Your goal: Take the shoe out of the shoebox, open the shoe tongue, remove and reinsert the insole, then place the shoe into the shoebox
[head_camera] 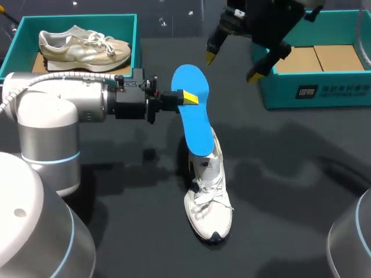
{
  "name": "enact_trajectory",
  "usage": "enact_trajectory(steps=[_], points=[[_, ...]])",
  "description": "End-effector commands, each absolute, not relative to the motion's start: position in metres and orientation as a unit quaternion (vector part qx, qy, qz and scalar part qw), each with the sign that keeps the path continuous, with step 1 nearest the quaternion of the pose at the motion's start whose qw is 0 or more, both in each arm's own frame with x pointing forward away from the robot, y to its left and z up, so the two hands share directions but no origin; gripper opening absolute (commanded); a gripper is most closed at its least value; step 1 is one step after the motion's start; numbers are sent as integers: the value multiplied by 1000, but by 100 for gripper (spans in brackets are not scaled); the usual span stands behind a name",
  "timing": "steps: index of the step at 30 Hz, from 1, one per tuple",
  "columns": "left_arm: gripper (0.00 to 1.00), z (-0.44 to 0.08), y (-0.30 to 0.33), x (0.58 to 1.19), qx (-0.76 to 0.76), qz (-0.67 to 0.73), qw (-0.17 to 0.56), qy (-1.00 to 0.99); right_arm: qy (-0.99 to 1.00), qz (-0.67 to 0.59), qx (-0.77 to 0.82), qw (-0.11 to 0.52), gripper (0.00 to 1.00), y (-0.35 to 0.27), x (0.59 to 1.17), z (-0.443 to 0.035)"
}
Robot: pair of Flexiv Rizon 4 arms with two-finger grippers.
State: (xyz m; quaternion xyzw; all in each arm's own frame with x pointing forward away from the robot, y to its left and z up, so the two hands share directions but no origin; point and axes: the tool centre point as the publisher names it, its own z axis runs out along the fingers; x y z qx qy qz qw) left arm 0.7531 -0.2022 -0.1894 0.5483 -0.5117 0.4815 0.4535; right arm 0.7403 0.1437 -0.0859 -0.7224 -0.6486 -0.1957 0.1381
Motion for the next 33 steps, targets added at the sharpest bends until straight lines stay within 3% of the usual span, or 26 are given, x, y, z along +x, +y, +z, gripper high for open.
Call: enact_trajectory(steps=[1, 33], points=[[0, -190, -202, 752, 549, 481, 453, -512, -598, -354, -659, 287, 100, 139, 741, -100], [0, -190, -202, 752, 549, 481, 453, -512, -527, -476, -578, 401, 100, 122, 741, -151]])
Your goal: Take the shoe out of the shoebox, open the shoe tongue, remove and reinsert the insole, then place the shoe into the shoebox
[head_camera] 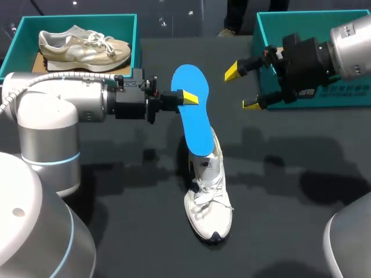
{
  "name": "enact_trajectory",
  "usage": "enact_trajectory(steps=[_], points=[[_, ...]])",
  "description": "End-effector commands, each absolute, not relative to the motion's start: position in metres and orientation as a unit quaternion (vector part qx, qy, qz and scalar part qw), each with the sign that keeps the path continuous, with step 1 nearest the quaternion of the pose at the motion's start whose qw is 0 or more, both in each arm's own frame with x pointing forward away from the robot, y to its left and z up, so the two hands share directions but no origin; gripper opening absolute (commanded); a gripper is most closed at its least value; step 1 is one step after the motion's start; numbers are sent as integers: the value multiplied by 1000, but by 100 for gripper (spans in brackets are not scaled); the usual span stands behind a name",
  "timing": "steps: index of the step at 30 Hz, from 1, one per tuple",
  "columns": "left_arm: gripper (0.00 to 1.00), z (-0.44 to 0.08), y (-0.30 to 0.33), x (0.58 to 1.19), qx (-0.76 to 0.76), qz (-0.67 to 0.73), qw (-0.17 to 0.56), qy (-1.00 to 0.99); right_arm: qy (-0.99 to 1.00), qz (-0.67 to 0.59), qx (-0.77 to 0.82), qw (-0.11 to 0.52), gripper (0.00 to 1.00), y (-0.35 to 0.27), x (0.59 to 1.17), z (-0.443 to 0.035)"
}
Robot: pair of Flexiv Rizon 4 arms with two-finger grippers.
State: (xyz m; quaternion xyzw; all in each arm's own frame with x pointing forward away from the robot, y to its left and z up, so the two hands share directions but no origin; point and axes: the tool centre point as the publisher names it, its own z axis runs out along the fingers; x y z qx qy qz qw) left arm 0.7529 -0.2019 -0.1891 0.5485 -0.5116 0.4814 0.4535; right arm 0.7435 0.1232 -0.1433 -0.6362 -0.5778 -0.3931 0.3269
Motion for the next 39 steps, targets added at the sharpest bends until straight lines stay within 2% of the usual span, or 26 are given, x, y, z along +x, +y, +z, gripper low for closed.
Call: enact_trajectory(steps=[1, 22, 26, 32, 36, 39], points=[[0, -190, -202, 752, 549, 481, 453, -512, -526, -476, -578, 403, 100, 122, 741, -152], [0, -190, -202, 752, 549, 481, 453, -512, -529, -469, -565, 425, 100, 127, 743, -159], [0, -179, -197, 750, 510, 513, 442, -530, -528, -478, -557, 427, 100, 128, 742, -160], [0, -157, -188, 756, 434, 579, 374, -580, -529, -484, -548, 432, 100, 128, 742, -161], [0, -144, -184, 760, 366, 617, 287, -635, -527, -486, -545, 435, 100, 129, 742, -162], [0, -137, -181, 759, 296, 638, 188, -686, -519, -489, -544, 442, 100, 129, 743, -165]])
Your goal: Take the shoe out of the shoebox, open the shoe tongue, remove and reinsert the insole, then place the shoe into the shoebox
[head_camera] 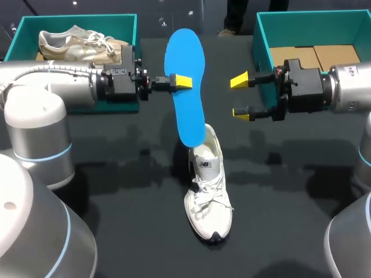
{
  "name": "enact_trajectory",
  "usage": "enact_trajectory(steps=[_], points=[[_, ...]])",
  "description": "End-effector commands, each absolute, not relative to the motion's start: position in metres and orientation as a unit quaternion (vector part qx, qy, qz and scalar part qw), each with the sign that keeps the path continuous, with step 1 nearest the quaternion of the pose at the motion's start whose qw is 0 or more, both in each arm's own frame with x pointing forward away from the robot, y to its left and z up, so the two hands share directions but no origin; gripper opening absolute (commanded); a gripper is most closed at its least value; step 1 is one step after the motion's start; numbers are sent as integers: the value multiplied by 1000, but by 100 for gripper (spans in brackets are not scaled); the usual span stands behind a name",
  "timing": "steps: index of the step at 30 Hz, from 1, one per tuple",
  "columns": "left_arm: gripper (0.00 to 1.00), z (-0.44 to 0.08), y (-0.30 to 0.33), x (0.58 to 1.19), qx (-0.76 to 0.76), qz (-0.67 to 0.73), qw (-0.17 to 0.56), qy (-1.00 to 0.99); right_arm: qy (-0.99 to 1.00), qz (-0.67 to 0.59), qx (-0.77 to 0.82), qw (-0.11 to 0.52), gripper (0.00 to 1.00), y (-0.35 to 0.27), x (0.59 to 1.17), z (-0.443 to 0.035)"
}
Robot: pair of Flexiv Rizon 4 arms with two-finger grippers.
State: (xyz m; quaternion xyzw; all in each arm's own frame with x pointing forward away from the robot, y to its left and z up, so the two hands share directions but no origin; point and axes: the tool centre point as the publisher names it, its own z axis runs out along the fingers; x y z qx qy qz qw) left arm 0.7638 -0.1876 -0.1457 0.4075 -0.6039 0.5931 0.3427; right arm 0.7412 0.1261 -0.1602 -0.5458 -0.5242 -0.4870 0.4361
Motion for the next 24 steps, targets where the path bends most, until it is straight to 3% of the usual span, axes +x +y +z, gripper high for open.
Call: enact_trajectory(steps=[1, 2, 15, 24], points=[[0, -136, -180, 760, 286, 641, 161, -694, -517, -488, -545, 446, 100, 129, 743, -165], [0, -133, -178, 764, 291, 654, 130, -686, -517, -488, -545, 446, 100, 129, 743, -165], [0, -131, -176, 765, 274, 662, 128, -686, -517, -488, -545, 446, 100, 129, 743, -165], [0, -113, -173, 764, 106, 664, -10, -740, -517, -488, -545, 446, 100, 129, 743, -165]])
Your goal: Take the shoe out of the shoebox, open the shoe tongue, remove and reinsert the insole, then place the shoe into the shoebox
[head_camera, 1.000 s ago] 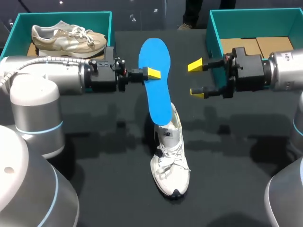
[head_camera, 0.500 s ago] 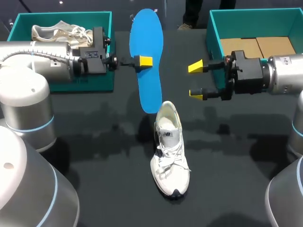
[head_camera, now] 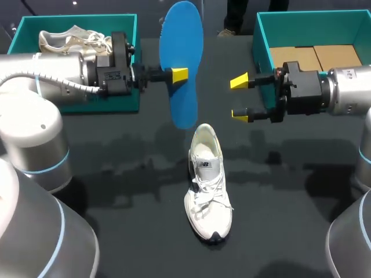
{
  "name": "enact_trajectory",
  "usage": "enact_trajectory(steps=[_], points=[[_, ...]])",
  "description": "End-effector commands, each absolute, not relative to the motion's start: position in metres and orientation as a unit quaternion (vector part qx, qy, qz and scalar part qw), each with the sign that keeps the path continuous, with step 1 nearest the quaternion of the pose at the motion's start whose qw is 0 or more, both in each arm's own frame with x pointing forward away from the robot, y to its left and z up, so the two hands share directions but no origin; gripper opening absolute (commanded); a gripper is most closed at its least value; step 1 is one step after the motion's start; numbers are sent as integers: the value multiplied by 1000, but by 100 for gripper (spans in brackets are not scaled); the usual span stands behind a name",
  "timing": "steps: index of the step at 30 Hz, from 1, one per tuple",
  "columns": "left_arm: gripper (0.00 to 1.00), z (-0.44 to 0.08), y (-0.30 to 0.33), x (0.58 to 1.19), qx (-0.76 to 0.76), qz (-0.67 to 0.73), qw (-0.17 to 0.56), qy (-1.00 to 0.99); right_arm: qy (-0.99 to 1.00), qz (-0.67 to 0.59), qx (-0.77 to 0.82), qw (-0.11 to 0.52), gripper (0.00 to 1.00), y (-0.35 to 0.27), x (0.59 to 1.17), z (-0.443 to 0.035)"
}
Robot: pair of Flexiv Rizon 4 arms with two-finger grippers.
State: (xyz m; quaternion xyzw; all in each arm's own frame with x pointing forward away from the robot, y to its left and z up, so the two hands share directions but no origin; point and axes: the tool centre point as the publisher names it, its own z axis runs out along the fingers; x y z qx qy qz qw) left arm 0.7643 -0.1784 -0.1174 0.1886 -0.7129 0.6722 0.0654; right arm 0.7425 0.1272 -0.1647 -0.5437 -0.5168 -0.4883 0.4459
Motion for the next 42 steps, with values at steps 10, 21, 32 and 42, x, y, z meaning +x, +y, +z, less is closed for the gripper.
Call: enact_trajectory(steps=[10, 21, 32, 42], points=[[0, -110, -165, 771, -117, 624, -157, -756, -517, -488, -545, 446, 100, 129, 743, -165], [0, -109, -166, 770, -137, 627, -168, -748, -517, -488, -545, 446, 100, 129, 743, -165], [0, -112, -160, 773, -267, 633, -218, -693, -517, -488, -545, 446, 100, 129, 743, -165], [0, -118, -158, 771, -369, 590, -275, -663, -517, -488, -545, 446, 100, 129, 743, -165]])
